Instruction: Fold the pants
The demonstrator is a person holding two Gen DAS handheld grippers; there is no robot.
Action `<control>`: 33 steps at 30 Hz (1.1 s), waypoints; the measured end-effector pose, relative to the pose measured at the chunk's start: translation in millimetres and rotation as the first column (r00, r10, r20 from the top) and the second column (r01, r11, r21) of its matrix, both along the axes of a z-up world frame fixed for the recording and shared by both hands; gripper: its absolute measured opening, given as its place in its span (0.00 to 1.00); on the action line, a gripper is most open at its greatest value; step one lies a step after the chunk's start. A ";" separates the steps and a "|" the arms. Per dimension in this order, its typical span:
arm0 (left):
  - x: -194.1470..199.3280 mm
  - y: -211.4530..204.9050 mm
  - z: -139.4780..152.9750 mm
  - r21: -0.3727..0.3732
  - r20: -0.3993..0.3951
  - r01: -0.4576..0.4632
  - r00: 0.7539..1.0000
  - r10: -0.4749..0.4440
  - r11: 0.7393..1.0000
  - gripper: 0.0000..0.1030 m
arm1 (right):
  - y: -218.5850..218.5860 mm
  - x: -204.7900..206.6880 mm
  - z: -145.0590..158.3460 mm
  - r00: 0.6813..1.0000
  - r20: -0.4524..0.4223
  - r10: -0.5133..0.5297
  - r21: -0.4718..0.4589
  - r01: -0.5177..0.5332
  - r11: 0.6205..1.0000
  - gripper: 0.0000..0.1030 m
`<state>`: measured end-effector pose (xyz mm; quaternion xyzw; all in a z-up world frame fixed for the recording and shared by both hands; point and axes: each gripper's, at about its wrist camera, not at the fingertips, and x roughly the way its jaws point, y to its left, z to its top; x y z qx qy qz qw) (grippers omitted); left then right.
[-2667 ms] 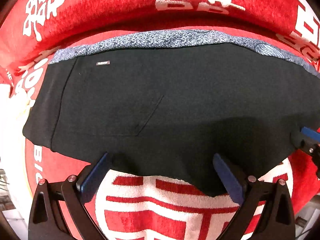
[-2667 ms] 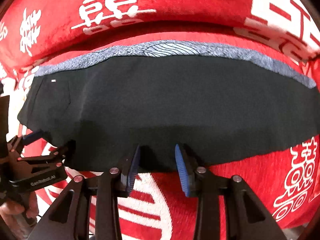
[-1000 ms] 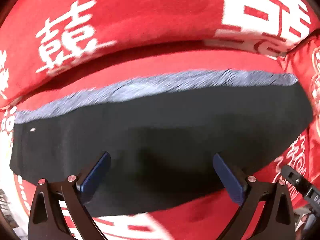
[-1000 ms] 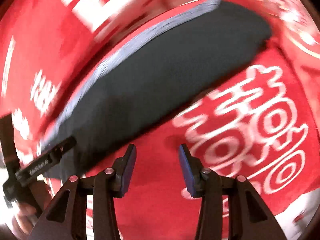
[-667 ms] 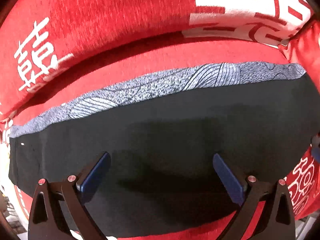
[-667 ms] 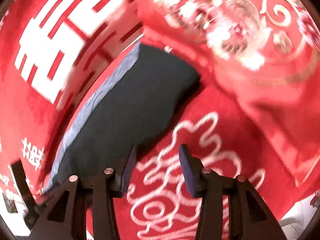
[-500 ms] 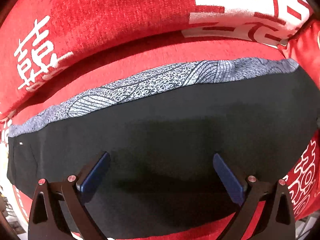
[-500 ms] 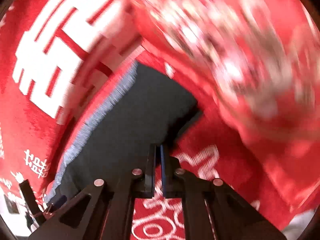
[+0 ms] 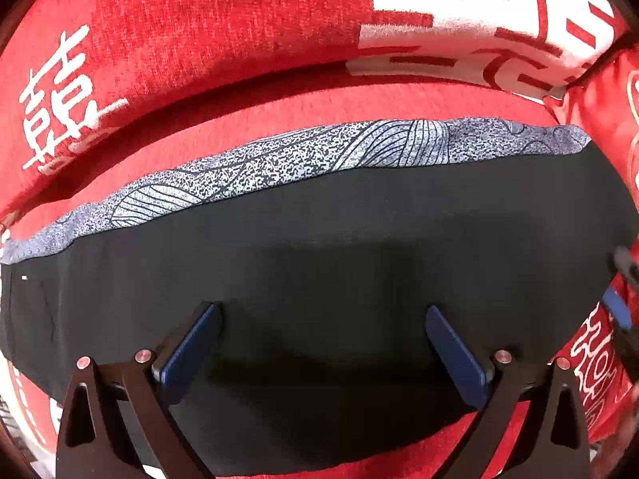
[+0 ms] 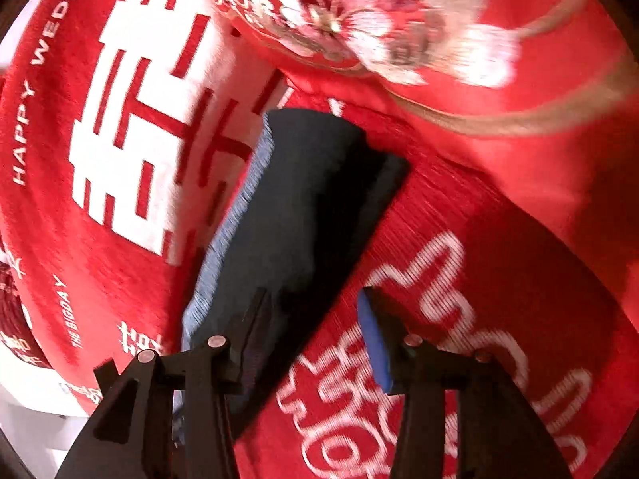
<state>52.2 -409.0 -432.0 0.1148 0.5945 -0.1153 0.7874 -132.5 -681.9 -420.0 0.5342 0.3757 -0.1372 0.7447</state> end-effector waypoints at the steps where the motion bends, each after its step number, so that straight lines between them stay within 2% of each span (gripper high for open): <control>1: -1.8 0.2 -0.2 0.003 0.007 0.006 1.000 -0.006 1.000 1.00 | -1.5 5.6 -1.7 1.000 0.018 -0.005 -0.010 0.005 1.000 0.47; 4: 0.8 -3.9 3.2 0.023 -0.009 0.017 1.000 -0.017 1.000 1.00 | -7.1 22.5 -7.6 0.999 0.038 -0.033 -0.025 0.034 0.999 0.48; 5: 2.3 -4.9 7.9 0.028 -0.004 0.011 1.000 -0.011 1.000 0.91 | -9.4 27.6 -9.1 0.999 0.032 -0.040 -0.011 0.040 0.999 0.42; 6: 5.2 -5.5 17.2 0.018 0.022 0.002 1.000 -0.002 1.000 0.77 | -11.6 31.8 -8.3 0.999 0.003 -0.045 -0.002 0.045 0.999 0.18; 7: 8.2 -4.0 29.4 -0.019 0.052 0.001 0.999 0.000 1.000 0.75 | -12.7 34.2 -5.8 0.999 -0.025 -0.042 -0.005 0.042 0.999 0.16; 10: 16.5 -6.7 40.8 -0.079 0.091 0.001 0.996 0.006 0.997 0.75 | -6.1 41.7 23.4 0.999 0.001 0.035 -0.087 -0.035 0.996 0.13; 12: 20.1 -18.1 26.6 -0.110 0.044 0.030 0.999 -0.026 0.994 0.75 | 2.5 46.5 46.3 0.996 0.023 0.090 -0.155 -0.085 0.984 0.13; 13: 17.4 -26.2 6.8 -0.129 -0.014 0.061 0.998 -0.063 0.990 0.75 | 7.0 48.8 56.3 0.993 0.034 0.112 -0.180 -0.104 0.978 0.12; 14: 11.2 -29.1 -0.6 -0.114 0.018 0.075 0.997 -0.073 0.991 0.76 | 12.4 51.6 66.8 0.990 0.043 0.135 -0.209 -0.123 0.970 0.12; 15: 2.1 -31.6 -0.4 -0.105 0.107 0.106 0.990 -0.094 0.989 0.76 | 18.3 54.9 76.1 0.986 0.049 0.157 -0.236 -0.141 0.962 0.12; 16: -3.5 -33.7 -1.2 -0.088 0.141 0.120 0.984 -0.107 0.989 0.76 | 25.0 59.4 82.6 0.981 0.051 0.186 -0.250 -0.168 0.953 0.11; 17: -2.4 -31.0 -0.7 -0.107 0.131 0.109 0.987 -0.095 0.988 0.76 | 30.2 62.0 87.6 0.978 0.051 0.200 -0.272 -0.179 0.946 0.11; 19: 4.5 -24.8 0.1 -0.152 0.092 0.094 0.992 -0.081 0.984 0.76 | 43.0 70.1 100.6 0.968 0.041 0.246 -0.326 -0.219 0.920 0.11; 22: 9.7 -15.6 8.6 -0.171 0.039 0.128 0.992 -0.123 0.977 0.76 | 60.0 81.4 116.5 0.955 0.033 0.296 -0.372 -0.263 0.890 0.11; 25: 15.7 30.4 38.8 -0.236 -0.011 0.062 0.998 -0.066 0.970 0.76 | 83.9 88.2 136.2 0.935 0.022 0.354 -0.425 -0.312 0.850 0.11; 27: -4.8 39.7 47.8 -0.249 -0.004 0.029 1.000 -0.031 0.968 0.76 | 104.0 92.7 148.2 0.916 0.012 0.401 -0.464 -0.350 0.814 0.11; 28: -7.1 54.5 54.3 -0.246 0.006 0.018 1.000 -0.017 0.969 0.78 | 115.0 95.9 153.8 0.906 0.005 0.424 -0.481 -0.370 0.795 0.11; 29: -8.2 72.9 61.1 -0.239 0.015 0.004 1.000 0.000 0.971 0.88 | 130.5 98.9 159.6 0.890 -0.007 0.456 -0.501 -0.398 0.768 0.11; 30: -9.2 95.1 67.8 -0.235 0.025 -0.019 0.999 0.026 0.972 0.92 | 146.8 101.9 163.7 0.873 -0.018 0.488 -0.516 -0.426 0.743 0.11; 33: -8.7 151.5 76.7 -0.218 0.019 -0.078 0.996 0.085 0.973 0.92 | 198.0 112.2 165.1 0.821 -0.062 0.568 -0.542 -0.505 0.672 0.11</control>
